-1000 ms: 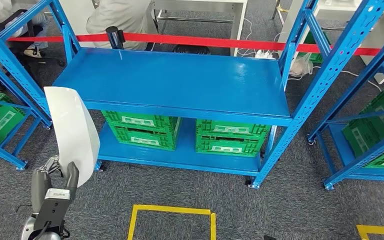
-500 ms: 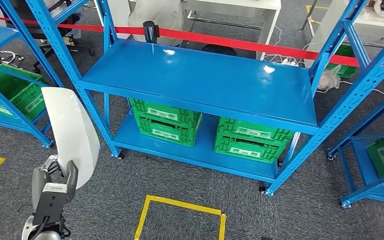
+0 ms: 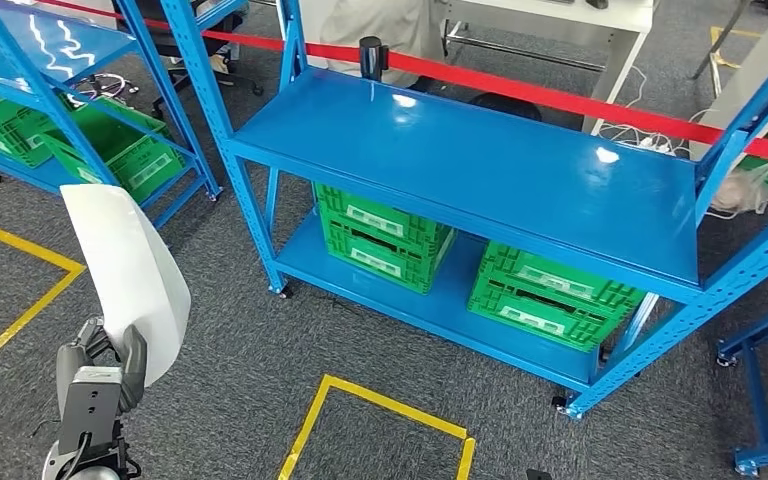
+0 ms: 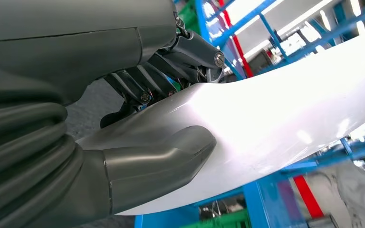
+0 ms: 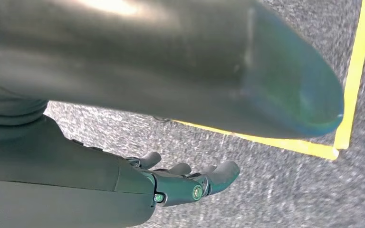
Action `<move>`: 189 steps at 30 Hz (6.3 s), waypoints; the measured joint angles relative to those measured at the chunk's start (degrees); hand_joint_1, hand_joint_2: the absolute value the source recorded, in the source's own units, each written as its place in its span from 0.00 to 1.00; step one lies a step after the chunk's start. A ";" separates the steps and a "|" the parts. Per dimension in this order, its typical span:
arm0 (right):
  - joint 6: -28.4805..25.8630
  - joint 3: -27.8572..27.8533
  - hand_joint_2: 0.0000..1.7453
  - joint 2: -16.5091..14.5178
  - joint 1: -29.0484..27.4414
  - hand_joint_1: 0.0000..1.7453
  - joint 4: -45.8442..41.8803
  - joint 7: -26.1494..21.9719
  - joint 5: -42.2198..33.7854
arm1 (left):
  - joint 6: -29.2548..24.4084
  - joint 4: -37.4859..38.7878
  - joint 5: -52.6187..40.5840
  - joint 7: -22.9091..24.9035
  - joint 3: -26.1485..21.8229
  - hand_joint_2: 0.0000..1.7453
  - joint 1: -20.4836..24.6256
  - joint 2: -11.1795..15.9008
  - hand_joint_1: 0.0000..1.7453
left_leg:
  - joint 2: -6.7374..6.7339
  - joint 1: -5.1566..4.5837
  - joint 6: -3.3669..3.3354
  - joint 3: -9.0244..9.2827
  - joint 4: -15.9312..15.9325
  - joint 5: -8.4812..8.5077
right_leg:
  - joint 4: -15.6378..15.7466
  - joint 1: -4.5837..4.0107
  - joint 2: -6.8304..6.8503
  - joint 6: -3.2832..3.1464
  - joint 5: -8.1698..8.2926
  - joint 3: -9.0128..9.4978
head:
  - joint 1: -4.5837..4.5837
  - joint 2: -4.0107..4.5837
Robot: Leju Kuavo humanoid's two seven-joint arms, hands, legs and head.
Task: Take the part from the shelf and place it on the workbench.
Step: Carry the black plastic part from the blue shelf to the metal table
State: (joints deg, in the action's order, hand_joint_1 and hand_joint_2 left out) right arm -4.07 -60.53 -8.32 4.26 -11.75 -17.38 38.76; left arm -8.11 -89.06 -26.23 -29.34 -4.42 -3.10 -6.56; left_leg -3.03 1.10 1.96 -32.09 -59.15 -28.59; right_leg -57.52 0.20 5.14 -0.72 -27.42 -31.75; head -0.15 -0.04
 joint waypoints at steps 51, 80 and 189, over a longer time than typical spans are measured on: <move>1.03 -0.41 0.00 -0.69 -0.13 0.00 -0.03 -0.21 -0.35 | 5.04 -1.80 3.35 0.37 3.68 1.00 3.31 1.36 1.00 | 8.90 0.01 -0.25 -3.81 -0.80 2.18 | 0.57 -0.05 -7.61 -0.72 -0.52 1.20 | -1.13 0.00; 0.46 -0.94 0.00 -0.47 -0.44 0.00 -0.03 -0.46 2.94 | 3.02 -1.43 5.58 0.92 4.51 1.00 0.29 3.46 1.00 | 11.28 0.13 -0.30 -3.34 0.53 3.58 | -0.52 -0.01 -8.93 0.48 -1.83 1.51 | -0.97 0.00; 3.84 -1.35 0.00 0.69 -0.07 0.00 -0.01 1.97 4.27 | 4.15 5.92 5.26 1.72 5.75 1.00 7.85 0.04 1.00 | 4.74 0.13 -2.72 1.51 3.39 0.68 | -4.39 1.00 -5.43 2.63 0.65 -2.38 | -0.58 0.00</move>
State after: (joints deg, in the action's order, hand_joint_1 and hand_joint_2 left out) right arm -0.24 -61.88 -7.63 4.19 -11.76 -15.41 43.03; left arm -3.96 -83.13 -20.97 -27.61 1.34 4.75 -6.52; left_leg 1.71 1.23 -0.75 -30.58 -55.76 -27.91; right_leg -61.91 1.19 -0.29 1.91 -26.77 -34.13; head -0.73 -0.04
